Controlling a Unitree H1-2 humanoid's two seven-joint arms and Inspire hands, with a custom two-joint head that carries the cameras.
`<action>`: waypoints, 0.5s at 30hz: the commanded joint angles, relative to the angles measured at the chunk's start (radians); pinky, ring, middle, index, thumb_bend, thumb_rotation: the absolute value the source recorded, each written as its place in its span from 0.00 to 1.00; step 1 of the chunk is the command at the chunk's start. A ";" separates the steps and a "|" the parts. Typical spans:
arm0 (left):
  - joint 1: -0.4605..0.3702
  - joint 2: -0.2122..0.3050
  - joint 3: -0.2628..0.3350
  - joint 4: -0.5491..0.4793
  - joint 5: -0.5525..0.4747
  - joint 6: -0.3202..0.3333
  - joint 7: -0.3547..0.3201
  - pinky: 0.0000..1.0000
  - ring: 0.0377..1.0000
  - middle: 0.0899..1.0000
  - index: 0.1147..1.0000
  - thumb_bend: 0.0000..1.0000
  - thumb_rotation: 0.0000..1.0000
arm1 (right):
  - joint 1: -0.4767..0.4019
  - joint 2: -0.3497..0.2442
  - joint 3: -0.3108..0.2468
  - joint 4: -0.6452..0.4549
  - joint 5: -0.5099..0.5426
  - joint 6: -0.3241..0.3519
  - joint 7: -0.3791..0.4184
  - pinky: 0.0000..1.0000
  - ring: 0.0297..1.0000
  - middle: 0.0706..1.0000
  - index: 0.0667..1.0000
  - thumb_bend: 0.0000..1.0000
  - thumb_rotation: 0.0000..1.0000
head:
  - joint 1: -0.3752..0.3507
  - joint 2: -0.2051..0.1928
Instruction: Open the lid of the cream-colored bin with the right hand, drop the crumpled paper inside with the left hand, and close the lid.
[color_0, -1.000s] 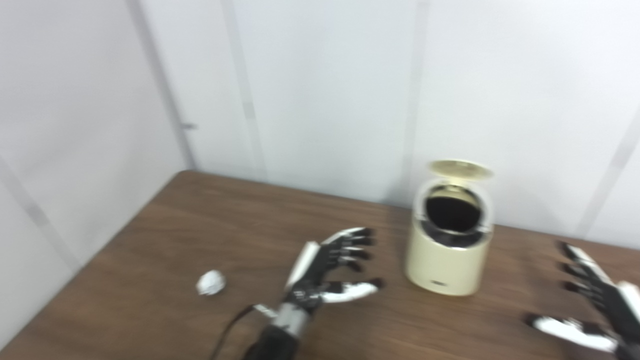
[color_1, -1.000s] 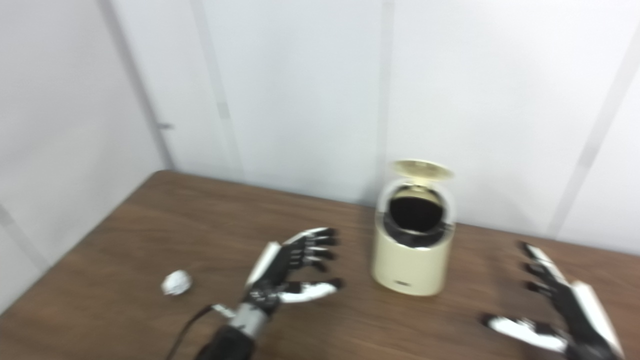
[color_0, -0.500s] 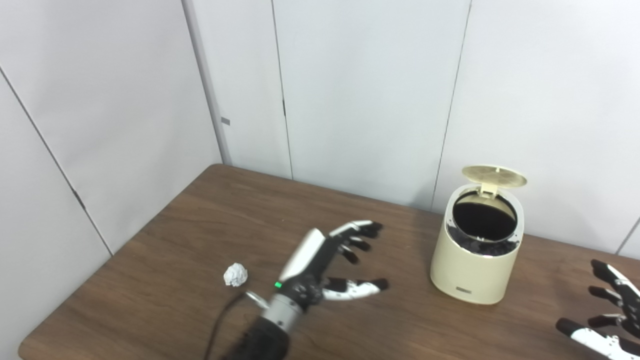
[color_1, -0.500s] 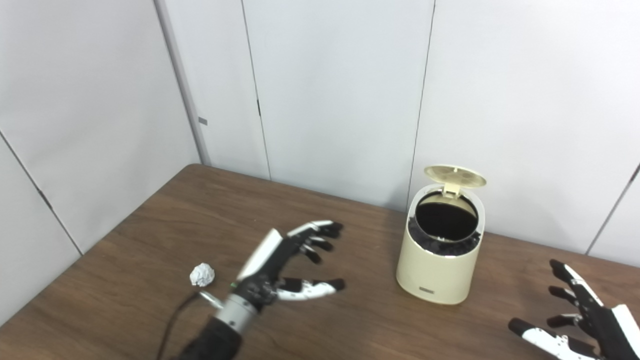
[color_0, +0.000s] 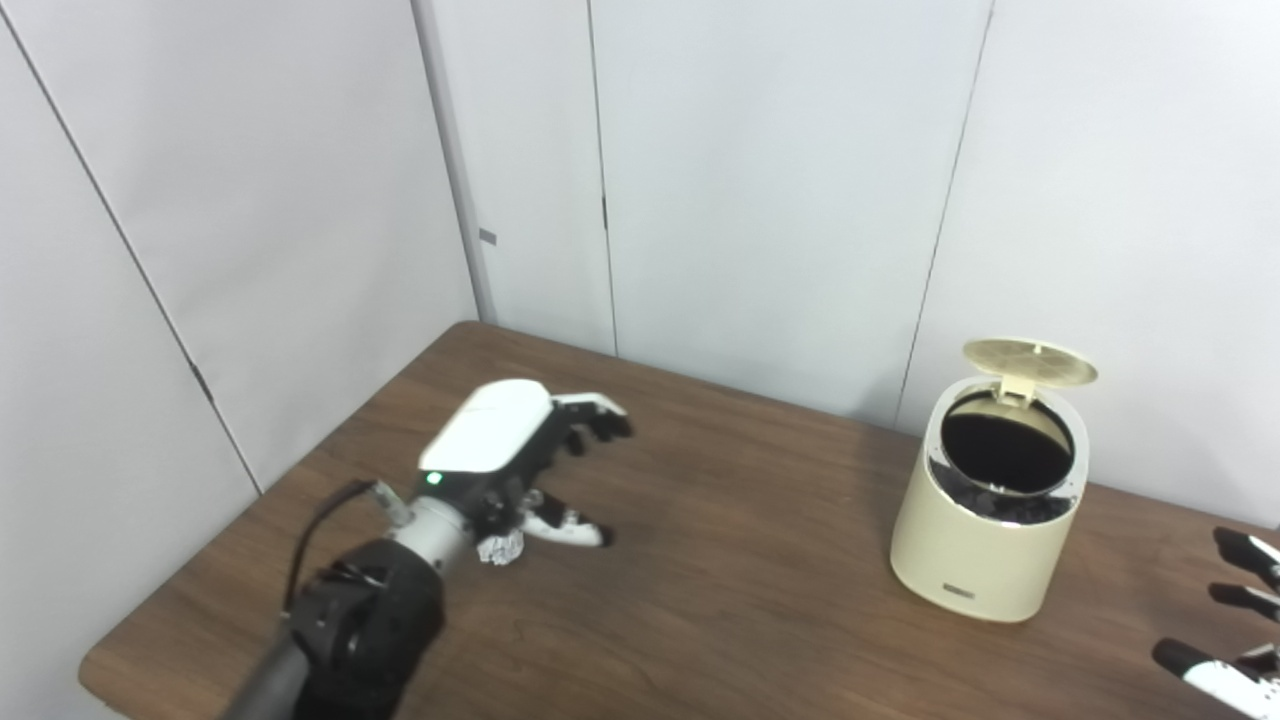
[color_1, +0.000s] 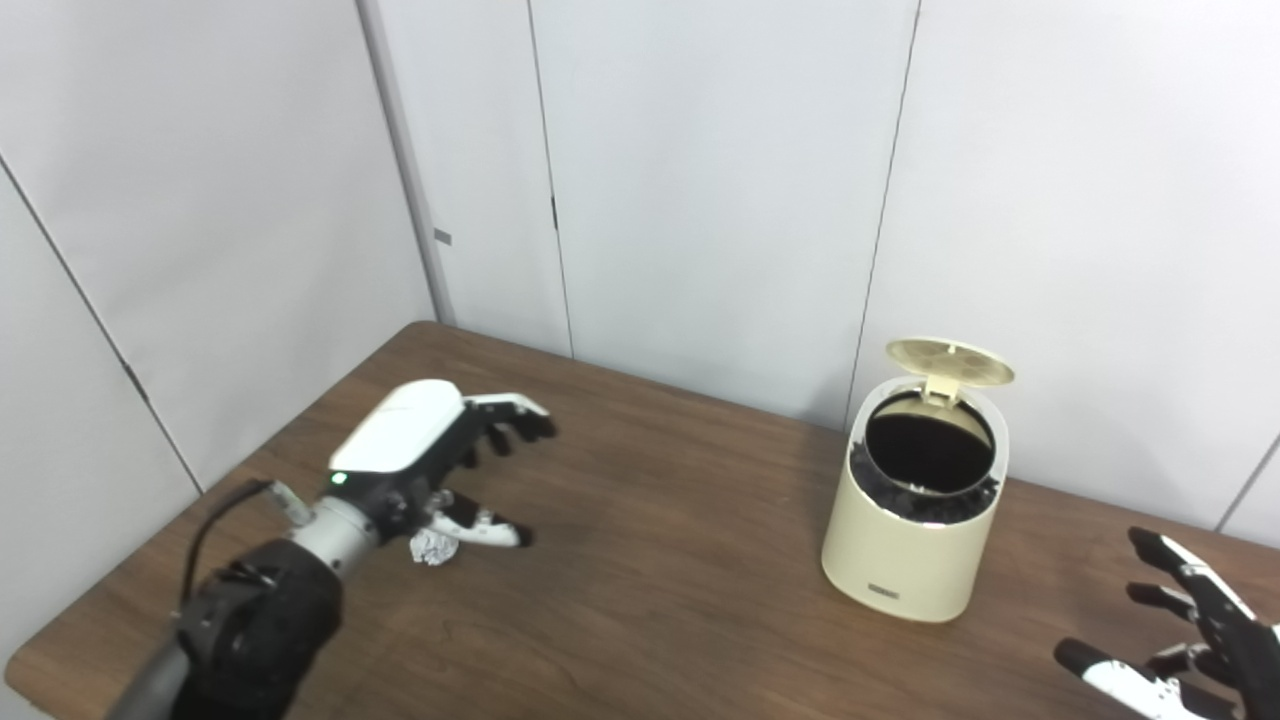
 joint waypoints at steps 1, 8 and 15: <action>-0.004 0.044 0.030 -0.036 0.061 0.015 -0.020 0.52 0.64 0.69 0.69 0.83 0.05 | -0.037 -0.015 -0.005 -0.026 0.000 -0.030 -0.008 0.36 0.78 0.88 0.85 0.94 0.53 | 0.002 0.003; 0.035 0.061 0.051 0.011 0.251 0.007 -0.050 0.53 0.63 0.69 0.69 0.89 0.06 | -0.038 -0.011 -0.005 -0.020 0.010 -0.031 -0.006 0.35 0.77 0.88 0.85 0.94 0.53 | 0.002 0.003; 0.032 0.046 0.052 0.076 0.384 -0.012 -0.065 0.48 0.58 0.62 0.64 0.92 0.14 | -0.042 -0.007 -0.002 -0.020 0.016 -0.033 -0.008 0.31 0.78 0.89 0.85 0.94 0.52 | -0.003 0.007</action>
